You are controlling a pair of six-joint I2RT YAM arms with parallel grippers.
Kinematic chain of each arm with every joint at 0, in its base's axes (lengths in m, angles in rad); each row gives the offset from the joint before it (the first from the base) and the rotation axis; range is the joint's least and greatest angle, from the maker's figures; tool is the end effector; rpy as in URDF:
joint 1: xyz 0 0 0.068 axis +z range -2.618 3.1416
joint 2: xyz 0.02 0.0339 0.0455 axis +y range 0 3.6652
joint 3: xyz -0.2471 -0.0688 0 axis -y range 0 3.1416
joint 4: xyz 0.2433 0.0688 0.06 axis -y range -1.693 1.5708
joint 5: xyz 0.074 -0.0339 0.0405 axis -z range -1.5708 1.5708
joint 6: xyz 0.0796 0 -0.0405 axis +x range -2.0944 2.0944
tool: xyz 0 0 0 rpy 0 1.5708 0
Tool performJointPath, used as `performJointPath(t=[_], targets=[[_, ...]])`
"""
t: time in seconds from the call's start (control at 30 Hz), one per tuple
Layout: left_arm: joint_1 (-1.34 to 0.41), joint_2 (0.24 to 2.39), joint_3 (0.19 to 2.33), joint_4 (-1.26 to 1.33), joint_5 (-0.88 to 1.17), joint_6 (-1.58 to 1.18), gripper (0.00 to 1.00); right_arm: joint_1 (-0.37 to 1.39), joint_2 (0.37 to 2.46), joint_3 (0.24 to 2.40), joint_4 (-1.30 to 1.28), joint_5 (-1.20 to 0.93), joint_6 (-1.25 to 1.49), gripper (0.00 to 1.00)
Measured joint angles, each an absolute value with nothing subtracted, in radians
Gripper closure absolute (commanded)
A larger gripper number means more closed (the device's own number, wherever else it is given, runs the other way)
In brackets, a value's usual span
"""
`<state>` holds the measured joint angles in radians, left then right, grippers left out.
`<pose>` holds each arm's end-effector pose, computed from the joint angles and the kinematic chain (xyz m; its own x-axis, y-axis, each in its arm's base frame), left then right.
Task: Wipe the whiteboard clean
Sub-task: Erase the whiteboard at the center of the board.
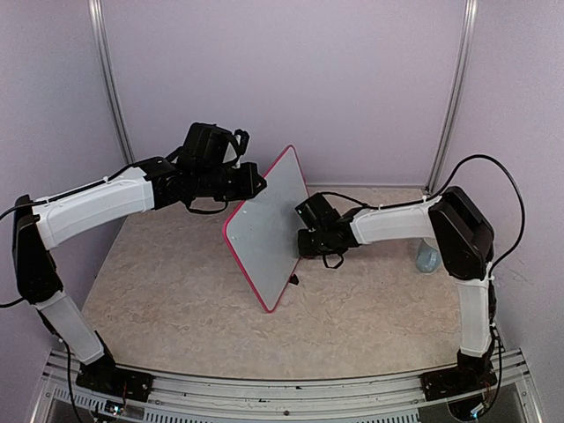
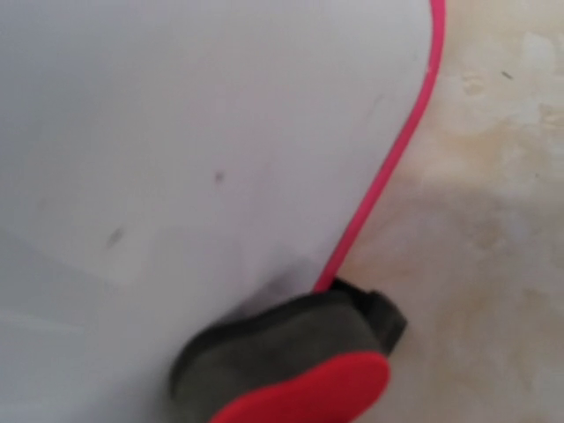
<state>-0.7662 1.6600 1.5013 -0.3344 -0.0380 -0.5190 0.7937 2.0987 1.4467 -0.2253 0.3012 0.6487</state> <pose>0.3098 -0.2939 0.3077 -0.6279 -0.0836 -0.7738 0.4115 0.8082 -0.4213 0.3465 0.3186 0.1117 -0.7607 0.0493 -0.6472 -0.1108 0.9726 0.2044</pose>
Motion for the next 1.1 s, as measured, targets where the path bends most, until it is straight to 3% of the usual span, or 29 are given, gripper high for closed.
performJointPath(t=[0.27, 0.6, 0.9, 1.1], targets=[[-0.766, 1.660, 1.501, -0.334, -0.046, -0.522, 1.00, 0.767, 2.177, 1.626, -0.408, 0.340, 0.684, 0.92], [-0.766, 1.654, 1.492, -0.329, -0.049, -0.523, 1.00, 0.767, 2.181, 1.641, -0.427, 0.339, 0.710, 0.93], [-0.771, 1.649, 1.490, -0.331, -0.027, -0.514, 1.00, 0.764, 2.072, 1.439, -0.217, 0.217, 0.689, 0.92], [-0.772, 1.647, 1.489, -0.333, -0.029, -0.514, 1.00, 0.770, 2.025, 1.446, -0.195, 0.206, 0.671, 0.93]])
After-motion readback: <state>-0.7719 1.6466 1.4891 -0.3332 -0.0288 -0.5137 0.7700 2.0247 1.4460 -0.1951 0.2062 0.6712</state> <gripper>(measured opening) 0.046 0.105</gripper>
